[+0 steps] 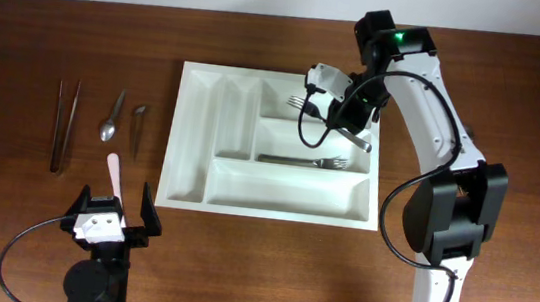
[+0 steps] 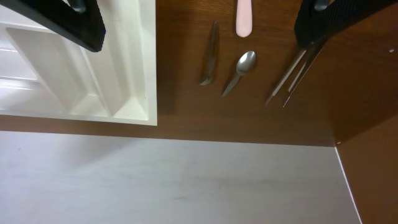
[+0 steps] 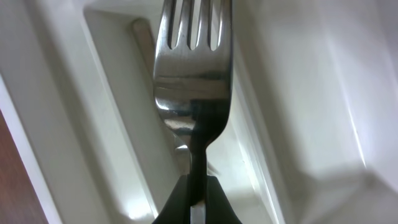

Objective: Pack container
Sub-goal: 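Place the fork with the right gripper into the middle compartment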

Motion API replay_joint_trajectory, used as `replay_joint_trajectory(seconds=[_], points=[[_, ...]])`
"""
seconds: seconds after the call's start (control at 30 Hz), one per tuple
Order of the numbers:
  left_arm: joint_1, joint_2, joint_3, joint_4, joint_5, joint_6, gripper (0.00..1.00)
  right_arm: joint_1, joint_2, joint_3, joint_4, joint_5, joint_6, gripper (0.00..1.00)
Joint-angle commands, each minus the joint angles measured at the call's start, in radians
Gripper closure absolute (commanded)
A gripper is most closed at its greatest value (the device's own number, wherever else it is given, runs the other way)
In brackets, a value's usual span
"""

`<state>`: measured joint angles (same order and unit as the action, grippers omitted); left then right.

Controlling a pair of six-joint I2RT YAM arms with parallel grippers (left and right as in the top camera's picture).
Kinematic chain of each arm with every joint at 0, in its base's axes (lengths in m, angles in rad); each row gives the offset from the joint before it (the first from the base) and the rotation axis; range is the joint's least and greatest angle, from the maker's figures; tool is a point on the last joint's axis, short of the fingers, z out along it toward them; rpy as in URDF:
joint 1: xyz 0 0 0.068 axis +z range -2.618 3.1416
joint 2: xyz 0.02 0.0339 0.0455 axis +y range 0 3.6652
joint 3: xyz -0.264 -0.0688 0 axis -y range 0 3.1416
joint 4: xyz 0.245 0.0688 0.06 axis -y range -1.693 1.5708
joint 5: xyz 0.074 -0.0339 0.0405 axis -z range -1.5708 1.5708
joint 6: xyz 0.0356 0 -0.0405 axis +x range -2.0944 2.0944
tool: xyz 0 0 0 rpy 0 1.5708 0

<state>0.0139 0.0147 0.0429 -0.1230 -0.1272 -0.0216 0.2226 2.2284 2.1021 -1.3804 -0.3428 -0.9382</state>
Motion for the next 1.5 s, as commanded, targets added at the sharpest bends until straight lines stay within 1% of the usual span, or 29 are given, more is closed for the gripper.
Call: replay_joint_trajectory(seconds=[0.0,0.23,0.43,0.57,0.8,1.0,1.03,1.07,1.17,1.2,1.3,1.4,1.47], points=[[0.004,-0.009,-0.010,0.003,0.011,0.015,0.01,0.001,-0.010,0.006,0.001,-0.024,-0.027,0.96],[0.004,-0.009,-0.010,0.003,0.011,0.015,0.01,0.001,-0.010,0.005,0.016,-0.074,-0.026,0.96],[0.004,-0.009,-0.010,0.003,0.011,0.015,0.01,0.001,-0.010,-0.007,0.023,-0.073,-0.027,0.96],[0.004,-0.009,-0.010,0.003,0.011,0.015,0.01,0.001,-0.010,-0.049,0.045,-0.073,-0.027,0.96],[0.004,-0.009,-0.010,0.003,0.011,0.015,0.01,0.026,-0.010,-0.175,0.115,-0.073,-0.027,0.96],[0.004,-0.009,-0.010,0.003,0.011,0.015,0.01,0.054,-0.010,-0.220,0.151,-0.073,-0.026,0.95],[0.004,-0.009,-0.010,0.003,0.011,0.015,0.01,0.058,-0.010,-0.220,0.151,-0.073,-0.026,0.89],[0.004,-0.009,-0.010,0.003,0.011,0.015,0.01,0.061,-0.010,-0.219,0.151,-0.073,-0.026,0.69],[0.004,-0.009,-0.010,0.003,0.011,0.015,0.01,0.065,-0.010,-0.219,0.150,-0.072,-0.022,0.43],[0.004,-0.009,-0.010,0.003,0.011,0.015,0.01,0.065,-0.010,-0.219,0.150,-0.072,-0.018,0.26],[0.004,-0.009,-0.010,0.003,0.011,0.015,0.01,0.056,-0.010,-0.200,0.151,-0.071,0.055,0.00],[0.004,-0.009,-0.010,0.003,0.011,0.015,0.01,0.014,-0.011,-0.134,0.125,-0.062,0.167,0.01],[0.004,-0.009,-0.010,0.003,0.011,0.015,0.01,-0.022,-0.012,-0.084,0.074,-0.061,0.195,0.01]])
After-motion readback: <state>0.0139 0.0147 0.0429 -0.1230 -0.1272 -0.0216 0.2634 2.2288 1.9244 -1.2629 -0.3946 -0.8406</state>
